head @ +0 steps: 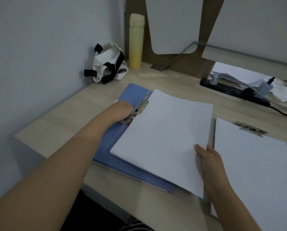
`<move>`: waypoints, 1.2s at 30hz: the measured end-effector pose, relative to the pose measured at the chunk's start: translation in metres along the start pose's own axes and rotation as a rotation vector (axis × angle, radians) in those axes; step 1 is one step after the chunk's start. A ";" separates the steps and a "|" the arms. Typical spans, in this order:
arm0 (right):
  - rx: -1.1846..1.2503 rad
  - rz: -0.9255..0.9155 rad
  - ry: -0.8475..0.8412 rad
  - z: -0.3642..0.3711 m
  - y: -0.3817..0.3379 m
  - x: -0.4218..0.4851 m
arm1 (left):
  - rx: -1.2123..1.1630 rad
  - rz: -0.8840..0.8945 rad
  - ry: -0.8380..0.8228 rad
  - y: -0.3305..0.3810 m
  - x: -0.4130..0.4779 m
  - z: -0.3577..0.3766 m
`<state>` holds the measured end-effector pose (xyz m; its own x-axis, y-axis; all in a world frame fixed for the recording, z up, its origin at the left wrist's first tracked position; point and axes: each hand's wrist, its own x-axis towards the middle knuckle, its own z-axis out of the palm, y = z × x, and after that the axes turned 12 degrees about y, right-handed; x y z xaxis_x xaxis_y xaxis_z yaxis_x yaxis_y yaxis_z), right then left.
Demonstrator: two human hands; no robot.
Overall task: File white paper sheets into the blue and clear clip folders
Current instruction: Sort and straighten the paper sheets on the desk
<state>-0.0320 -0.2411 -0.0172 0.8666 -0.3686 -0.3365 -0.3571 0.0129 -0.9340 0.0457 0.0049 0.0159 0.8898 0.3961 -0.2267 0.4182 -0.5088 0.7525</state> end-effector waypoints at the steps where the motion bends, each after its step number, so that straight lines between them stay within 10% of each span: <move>1: -0.004 0.001 0.006 0.001 0.001 0.000 | 0.005 0.006 -0.006 0.000 0.000 0.000; 23: 0.025 0.018 0.013 0.001 0.006 0.002 | -0.565 0.070 -0.024 0.013 0.006 0.010; 36: 0.078 0.003 -0.020 -0.001 0.007 0.001 | -0.250 -0.084 -0.142 -0.002 -0.007 -0.019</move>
<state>-0.0338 -0.2424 -0.0236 0.8726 -0.3502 -0.3405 -0.3316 0.0870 -0.9394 0.0349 0.0173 0.0278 0.8781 0.3088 -0.3656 0.4492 -0.2682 0.8523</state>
